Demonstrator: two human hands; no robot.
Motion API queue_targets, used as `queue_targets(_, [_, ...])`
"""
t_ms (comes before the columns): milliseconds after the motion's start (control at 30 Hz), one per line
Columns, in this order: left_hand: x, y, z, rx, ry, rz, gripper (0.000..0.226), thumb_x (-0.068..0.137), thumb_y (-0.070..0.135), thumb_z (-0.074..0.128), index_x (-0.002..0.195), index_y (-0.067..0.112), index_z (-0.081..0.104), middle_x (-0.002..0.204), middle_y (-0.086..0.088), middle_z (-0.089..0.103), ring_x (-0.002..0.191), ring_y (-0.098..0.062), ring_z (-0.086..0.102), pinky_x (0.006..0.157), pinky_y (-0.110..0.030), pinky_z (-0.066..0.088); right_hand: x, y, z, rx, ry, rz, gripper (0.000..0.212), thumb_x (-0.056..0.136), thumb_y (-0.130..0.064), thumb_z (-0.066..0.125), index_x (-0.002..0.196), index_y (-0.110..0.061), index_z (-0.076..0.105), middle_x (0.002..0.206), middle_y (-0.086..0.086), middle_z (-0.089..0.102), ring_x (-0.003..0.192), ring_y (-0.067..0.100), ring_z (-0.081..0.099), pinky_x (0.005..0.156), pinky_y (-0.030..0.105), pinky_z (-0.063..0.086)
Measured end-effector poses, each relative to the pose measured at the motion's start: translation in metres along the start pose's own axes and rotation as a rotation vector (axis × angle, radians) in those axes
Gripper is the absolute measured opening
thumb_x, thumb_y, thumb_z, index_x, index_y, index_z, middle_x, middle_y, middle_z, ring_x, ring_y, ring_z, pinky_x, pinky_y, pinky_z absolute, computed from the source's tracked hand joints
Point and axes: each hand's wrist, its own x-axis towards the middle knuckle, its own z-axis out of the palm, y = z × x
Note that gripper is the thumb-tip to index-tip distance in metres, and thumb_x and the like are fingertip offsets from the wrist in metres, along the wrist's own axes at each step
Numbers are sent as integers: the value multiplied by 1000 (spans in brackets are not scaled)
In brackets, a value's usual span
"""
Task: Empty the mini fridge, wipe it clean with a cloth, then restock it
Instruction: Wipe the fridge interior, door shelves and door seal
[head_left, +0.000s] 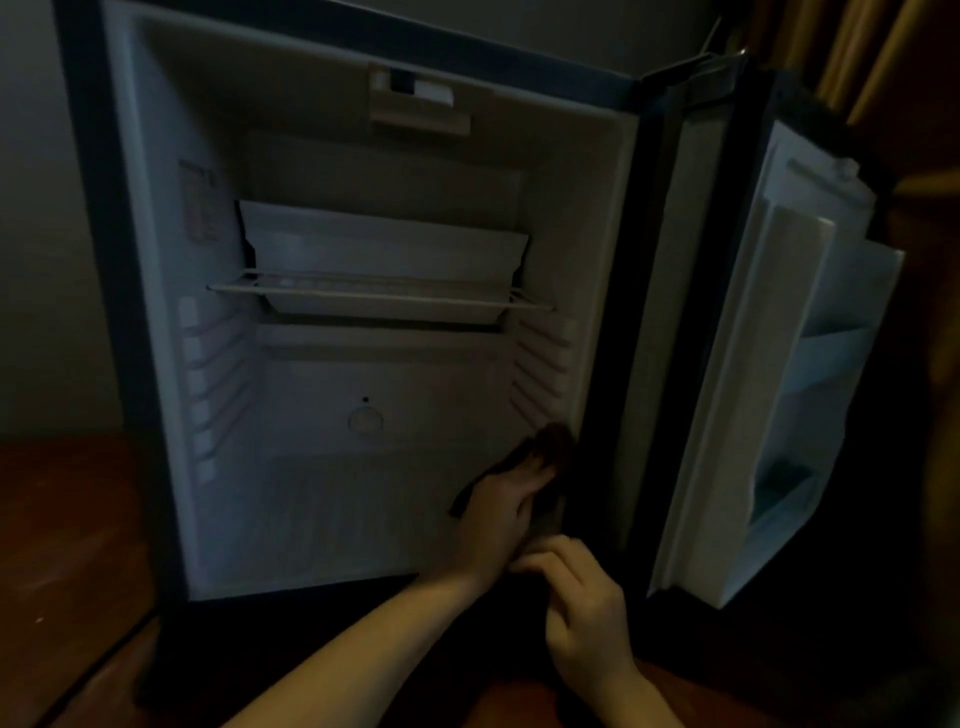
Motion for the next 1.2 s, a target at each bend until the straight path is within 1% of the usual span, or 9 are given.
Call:
queue_targets(100, [-40,-14,5,58,-255,-106,32,93,33,37,96,18,66,99,6,67,91,1,62,76,-24,50,7,-1,0,26,-38,56,30,72,-9,43,89,-23,63,98,-13,59,90,8,58,74,18,46])
queue_targets(200, [-35,-14,4,171,-338,-241,39,91,36,40,97,11,70,97,-4,71,90,-16,67,75,-38,52,17,3,4,8,-101,225,36,73,-9,44,98,-22,66,106,-11,61,100,13,61,80,27,50])
queue_targets(300, [-9,-4,-17,58,-319,-407,21,89,16,57,99,9,74,99,-8,73,93,-18,67,78,-30,51,21,0,6,-6,-81,286,49,75,-10,43,119,-27,58,122,-9,58,113,14,57,94,26,47])
queue_targets(467, [27,34,-71,-483,-153,-644,27,91,-4,57,108,13,67,94,-4,69,73,-3,63,70,-11,47,49,-16,4,25,-32,168,78,82,-20,61,146,-42,22,151,-14,22,137,2,24,108,2,12])
queue_targets(600, [55,71,-109,-506,-178,-500,26,94,4,55,92,28,66,78,15,70,68,7,65,64,-10,49,106,-16,-11,-143,38,-3,109,62,15,74,151,-22,23,154,2,21,138,22,29,107,19,32])
queue_targets(800, [75,57,-171,249,182,-38,35,88,7,63,122,15,66,119,3,65,113,0,55,97,-5,33,209,-16,-53,-489,149,-178,64,76,0,73,137,-9,53,138,18,38,115,39,55,79,44,58])
queue_targets(967, [52,20,-212,708,89,-45,44,89,17,51,132,13,59,144,-9,49,137,-27,42,115,-33,16,258,-18,-25,-371,-246,311,46,98,-20,47,144,-17,42,140,16,46,121,37,51,95,39,47])
queue_targets(1100, [10,6,-261,953,141,29,51,89,10,58,139,11,51,152,-11,36,143,-30,30,119,-40,17,239,-34,38,-232,47,172,26,96,-11,51,118,-5,62,117,22,60,100,42,61,75,42,51])
queue_targets(1200, [-10,5,-288,1014,330,143,58,93,12,45,149,5,29,158,-13,17,147,-30,16,120,-43,18,237,-73,71,-52,221,4,41,80,-2,45,115,0,66,110,23,64,97,41,64,76,38,54])
